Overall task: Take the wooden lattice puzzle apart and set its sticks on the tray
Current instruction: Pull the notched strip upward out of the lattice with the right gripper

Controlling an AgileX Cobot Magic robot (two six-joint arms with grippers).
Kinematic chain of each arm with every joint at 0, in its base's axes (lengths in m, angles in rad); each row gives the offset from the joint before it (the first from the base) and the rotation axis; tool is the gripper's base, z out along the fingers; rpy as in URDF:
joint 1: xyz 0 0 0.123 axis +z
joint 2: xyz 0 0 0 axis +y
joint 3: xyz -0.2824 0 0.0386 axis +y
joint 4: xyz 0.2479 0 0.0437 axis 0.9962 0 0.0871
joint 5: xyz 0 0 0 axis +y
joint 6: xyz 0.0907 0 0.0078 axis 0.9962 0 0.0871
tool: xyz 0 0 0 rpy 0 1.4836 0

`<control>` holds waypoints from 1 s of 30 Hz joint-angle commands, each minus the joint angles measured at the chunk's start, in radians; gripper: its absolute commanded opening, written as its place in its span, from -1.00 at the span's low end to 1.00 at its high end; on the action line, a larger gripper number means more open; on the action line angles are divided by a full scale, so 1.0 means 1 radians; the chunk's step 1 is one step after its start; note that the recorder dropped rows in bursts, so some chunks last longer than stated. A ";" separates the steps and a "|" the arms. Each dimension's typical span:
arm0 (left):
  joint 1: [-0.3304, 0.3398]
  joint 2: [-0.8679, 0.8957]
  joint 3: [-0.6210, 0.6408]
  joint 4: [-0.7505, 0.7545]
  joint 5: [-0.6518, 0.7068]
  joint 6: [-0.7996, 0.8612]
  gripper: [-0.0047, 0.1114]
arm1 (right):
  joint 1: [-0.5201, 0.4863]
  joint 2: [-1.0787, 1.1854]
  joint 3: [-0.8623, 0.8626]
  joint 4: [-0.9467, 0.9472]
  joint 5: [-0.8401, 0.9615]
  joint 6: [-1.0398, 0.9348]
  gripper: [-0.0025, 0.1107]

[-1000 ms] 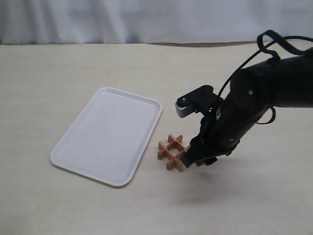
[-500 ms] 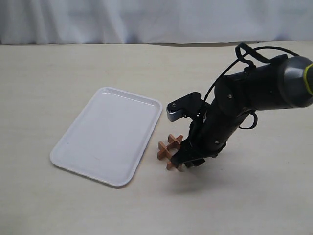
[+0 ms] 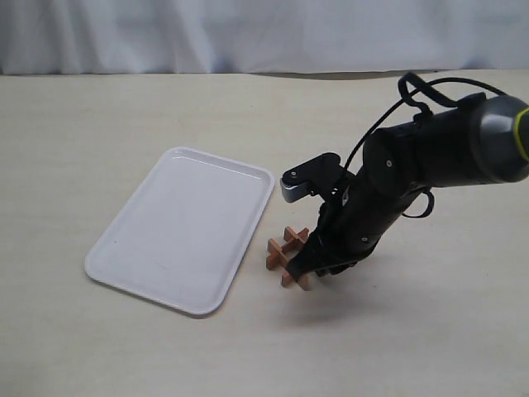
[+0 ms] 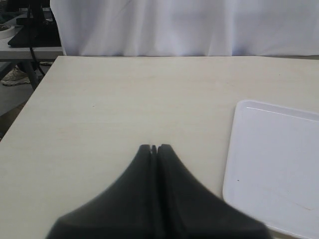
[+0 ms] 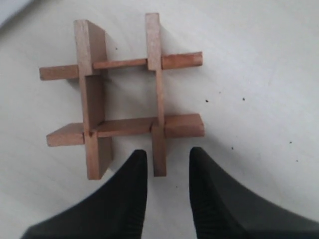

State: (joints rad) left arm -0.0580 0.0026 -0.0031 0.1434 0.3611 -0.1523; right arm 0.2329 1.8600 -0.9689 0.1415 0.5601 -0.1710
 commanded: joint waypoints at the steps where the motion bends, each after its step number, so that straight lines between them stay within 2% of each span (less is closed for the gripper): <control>1: -0.008 -0.003 0.003 0.002 -0.006 0.001 -0.92 | 0.002 0.000 0.009 0.003 -0.009 -0.008 -0.47; 10: -0.008 -0.003 0.003 0.002 -0.006 0.001 -0.92 | 0.002 0.000 0.009 0.003 -0.014 -0.008 -0.50; 15: -0.008 -0.003 0.003 0.002 -0.006 0.001 -0.92 | 0.002 0.000 0.009 0.003 -0.013 -0.035 -0.88; 21: -0.008 -0.003 0.003 0.002 -0.006 0.001 -0.92 | 0.002 -0.020 0.005 0.001 0.018 -0.051 -0.88; 30: -0.008 -0.003 0.003 0.002 -0.006 0.001 -0.92 | 0.002 -0.305 0.005 -0.001 -0.010 -0.077 -0.88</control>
State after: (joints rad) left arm -0.0580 0.0026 -0.0031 0.1434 0.3611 -0.1523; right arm 0.2329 1.6179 -0.9642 0.1419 0.5749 -0.2312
